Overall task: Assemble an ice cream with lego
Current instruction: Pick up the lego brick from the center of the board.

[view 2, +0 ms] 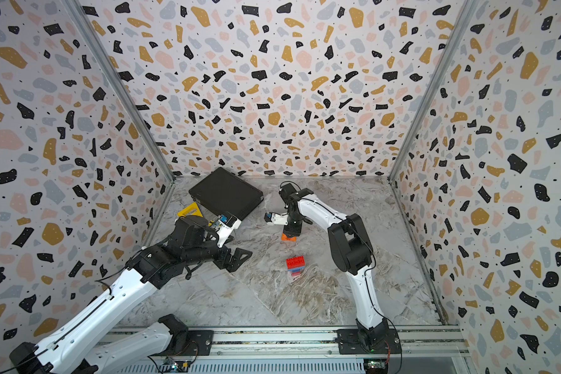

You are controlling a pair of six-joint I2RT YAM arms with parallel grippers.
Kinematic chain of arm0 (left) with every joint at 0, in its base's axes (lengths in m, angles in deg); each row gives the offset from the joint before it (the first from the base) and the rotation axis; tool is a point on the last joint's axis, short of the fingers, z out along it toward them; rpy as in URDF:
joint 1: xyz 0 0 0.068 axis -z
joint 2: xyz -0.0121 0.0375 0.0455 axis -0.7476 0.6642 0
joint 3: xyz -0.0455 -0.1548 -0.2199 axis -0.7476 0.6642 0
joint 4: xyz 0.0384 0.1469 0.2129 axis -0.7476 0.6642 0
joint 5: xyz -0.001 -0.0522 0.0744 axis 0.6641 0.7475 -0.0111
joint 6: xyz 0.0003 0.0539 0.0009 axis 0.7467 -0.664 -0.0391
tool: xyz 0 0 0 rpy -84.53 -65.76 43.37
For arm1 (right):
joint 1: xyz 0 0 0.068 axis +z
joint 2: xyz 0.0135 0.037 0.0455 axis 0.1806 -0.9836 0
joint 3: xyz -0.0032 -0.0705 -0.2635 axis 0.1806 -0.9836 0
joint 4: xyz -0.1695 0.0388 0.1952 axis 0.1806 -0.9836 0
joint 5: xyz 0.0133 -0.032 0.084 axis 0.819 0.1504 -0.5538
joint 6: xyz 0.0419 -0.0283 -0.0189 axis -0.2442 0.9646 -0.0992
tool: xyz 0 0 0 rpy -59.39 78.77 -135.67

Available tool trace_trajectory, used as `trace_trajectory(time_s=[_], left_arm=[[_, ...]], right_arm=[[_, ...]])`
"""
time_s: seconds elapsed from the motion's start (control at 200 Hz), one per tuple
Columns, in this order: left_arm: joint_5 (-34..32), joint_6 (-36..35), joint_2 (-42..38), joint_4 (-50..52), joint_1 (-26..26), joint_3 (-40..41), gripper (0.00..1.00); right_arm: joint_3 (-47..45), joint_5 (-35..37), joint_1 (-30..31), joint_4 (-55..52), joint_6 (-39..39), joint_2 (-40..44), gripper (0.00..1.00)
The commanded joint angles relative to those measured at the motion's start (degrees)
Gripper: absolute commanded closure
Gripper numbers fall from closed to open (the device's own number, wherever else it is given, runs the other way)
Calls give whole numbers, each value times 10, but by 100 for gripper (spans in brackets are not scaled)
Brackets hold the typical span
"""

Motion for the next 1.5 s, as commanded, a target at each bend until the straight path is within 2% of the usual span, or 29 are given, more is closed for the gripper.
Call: trace_trajectory(time_s=[0.0, 0.621, 0.681, 0.876, 0.976, 1.141, 1.362, 1.497], left_arm=[[5, -2, -1, -20, -3, 5, 0], [6, -2, 1, -19, -4, 4, 0], [6, -2, 2, -19, -4, 4, 0], [7, -2, 6, -18, -4, 3, 1], [7, -3, 6, -18, -4, 3, 0], [3, -7, 10, -17, -4, 6, 0], [16, -10, 9, -21, -5, 9, 0], [18, -10, 9, -27, -4, 12, 0]], right_arm=[[27, -13, 6, -18, -9, -4, 53], [30, -9, 11, -24, -13, -27, 58], [30, -8, 11, -24, -13, -27, 61], [30, 5, 11, -20, -20, -16, 82], [22, 10, 11, -20, -22, 18, 86], [-5, 17, 10, -38, 0, 123, 89], [-66, -27, 8, -122, 97, 262, 89], [-105, -61, 9, -182, 135, 309, 89]])
